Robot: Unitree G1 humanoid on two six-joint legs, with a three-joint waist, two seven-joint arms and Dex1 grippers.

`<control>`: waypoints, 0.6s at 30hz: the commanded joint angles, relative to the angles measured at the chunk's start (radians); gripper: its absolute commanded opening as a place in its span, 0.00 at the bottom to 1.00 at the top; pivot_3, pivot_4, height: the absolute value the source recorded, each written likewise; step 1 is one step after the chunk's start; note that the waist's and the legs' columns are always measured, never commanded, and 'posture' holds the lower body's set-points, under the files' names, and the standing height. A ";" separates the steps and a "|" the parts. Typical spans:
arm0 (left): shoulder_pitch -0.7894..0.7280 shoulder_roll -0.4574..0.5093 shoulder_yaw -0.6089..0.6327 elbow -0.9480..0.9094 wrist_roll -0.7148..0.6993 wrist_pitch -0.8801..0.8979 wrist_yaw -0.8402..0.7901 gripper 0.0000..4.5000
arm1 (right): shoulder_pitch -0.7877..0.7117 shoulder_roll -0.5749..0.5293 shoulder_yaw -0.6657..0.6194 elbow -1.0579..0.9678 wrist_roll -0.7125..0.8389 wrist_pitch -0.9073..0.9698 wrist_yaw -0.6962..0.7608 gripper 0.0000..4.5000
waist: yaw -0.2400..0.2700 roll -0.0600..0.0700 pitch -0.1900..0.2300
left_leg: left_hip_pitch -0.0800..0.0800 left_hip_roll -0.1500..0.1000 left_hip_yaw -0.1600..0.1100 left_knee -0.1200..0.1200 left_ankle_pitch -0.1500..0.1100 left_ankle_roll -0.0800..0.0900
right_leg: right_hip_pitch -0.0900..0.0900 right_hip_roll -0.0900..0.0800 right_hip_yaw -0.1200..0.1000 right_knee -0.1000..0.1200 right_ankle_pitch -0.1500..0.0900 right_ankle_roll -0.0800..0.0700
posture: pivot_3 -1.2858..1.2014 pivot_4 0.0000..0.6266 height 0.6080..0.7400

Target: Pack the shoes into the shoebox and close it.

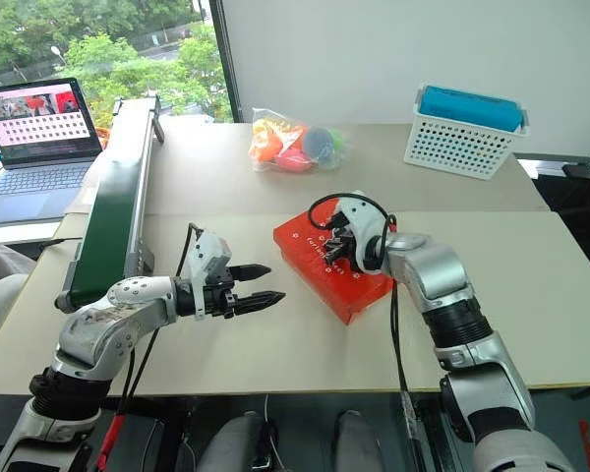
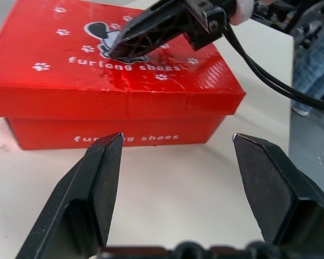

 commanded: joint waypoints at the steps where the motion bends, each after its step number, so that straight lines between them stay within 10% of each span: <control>1: 0.015 -0.031 0.037 -0.061 0.000 -0.002 0.065 0.77 | 0.040 0.021 0.071 0.119 -0.086 -0.002 -0.008 0.01 | -0.001 -0.003 -0.005 | 0.002 0.000 0.000 0.000 0.000 0.000 | 0.002 0.000 0.000 0.000 -0.001 0.001 | 0.52 0.24 0.69; 9: 0.029 -0.078 0.052 -0.066 0.016 -0.017 0.155 0.77 | 0.026 0.056 -0.043 0.057 -0.062 -0.007 0.006 0.01 | -0.002 -0.010 -0.015 | 0.011 0.001 -0.002 -0.001 -0.001 -0.001 | 0.011 0.000 0.000 -0.002 -0.004 0.005 | 0.52 0.24 0.69; 18: 0.060 -0.159 0.185 -0.028 0.088 -0.058 0.370 0.77 | 0.083 0.000 -0.551 -0.341 0.265 0.139 0.011 0.01 | 0.013 -0.008 -0.012 | -0.007 0.000 -0.001 -0.002 -0.001 -0.002 | -0.007 -0.001 0.000 0.001 0.001 -0.002 | 0.52 0.24 0.69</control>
